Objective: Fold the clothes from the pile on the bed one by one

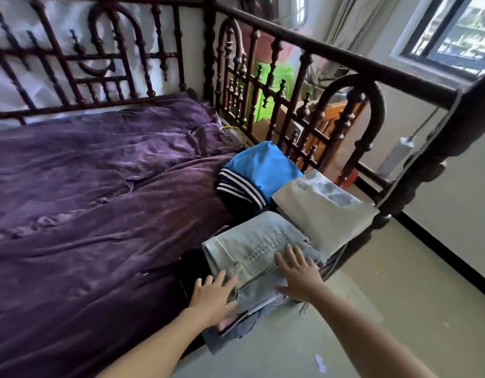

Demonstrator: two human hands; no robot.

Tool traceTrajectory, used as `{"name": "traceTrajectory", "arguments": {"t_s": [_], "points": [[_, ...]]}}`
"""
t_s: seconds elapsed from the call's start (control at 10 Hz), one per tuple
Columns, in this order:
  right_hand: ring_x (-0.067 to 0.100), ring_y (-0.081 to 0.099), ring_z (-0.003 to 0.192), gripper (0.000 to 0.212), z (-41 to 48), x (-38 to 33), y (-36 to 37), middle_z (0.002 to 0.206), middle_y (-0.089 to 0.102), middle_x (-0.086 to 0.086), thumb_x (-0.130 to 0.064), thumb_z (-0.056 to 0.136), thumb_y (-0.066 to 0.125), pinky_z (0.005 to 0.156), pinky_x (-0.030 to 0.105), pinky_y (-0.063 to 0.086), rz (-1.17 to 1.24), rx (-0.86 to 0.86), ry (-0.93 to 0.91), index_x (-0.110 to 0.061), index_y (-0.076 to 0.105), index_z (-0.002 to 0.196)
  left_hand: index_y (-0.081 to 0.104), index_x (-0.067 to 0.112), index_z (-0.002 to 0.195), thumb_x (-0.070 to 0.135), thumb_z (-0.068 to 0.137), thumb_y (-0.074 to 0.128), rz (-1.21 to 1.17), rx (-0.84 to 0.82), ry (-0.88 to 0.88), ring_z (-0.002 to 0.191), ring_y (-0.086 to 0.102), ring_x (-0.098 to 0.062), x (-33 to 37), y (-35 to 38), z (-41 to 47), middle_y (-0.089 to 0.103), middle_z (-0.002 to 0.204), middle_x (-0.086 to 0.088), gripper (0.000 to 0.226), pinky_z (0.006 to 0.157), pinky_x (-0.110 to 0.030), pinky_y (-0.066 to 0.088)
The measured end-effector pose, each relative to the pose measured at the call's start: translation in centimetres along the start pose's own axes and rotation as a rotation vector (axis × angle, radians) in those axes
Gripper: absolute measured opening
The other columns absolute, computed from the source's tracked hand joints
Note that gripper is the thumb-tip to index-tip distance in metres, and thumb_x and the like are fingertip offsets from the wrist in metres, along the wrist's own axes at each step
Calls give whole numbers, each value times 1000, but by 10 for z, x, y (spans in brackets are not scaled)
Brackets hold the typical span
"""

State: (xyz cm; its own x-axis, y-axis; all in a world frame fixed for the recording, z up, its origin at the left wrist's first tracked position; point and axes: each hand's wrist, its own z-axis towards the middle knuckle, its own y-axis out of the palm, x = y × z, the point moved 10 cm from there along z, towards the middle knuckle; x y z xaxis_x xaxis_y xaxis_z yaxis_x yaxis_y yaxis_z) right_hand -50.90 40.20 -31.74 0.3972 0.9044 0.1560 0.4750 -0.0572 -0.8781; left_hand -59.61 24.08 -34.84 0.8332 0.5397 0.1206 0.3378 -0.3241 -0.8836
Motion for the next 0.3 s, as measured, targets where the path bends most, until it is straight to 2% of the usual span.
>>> {"name": "traceTrajectory", "arguments": {"t_s": [0.2, 0.3], "points": [[36, -10, 144, 92, -1, 1, 3, 156, -16, 15, -59, 88, 47, 115, 52, 11, 42, -75, -10, -20, -6, 151, 8, 33, 149, 52, 95, 33, -3, -38, -43, 139, 19, -32, 3, -4, -3, 6, 158, -2, 63, 110, -49, 17], [32, 13, 143, 75, 3, -4, -32, 156, 13, 12, -62, 89, 40, 110, 49, 22, 10, 6, -14, -20, 22, 148, 19, 32, 148, 51, 95, 35, -47, 48, -29, 139, 18, -26, -2, -29, -3, 17, 156, 0, 59, 110, -49, 14]]}}
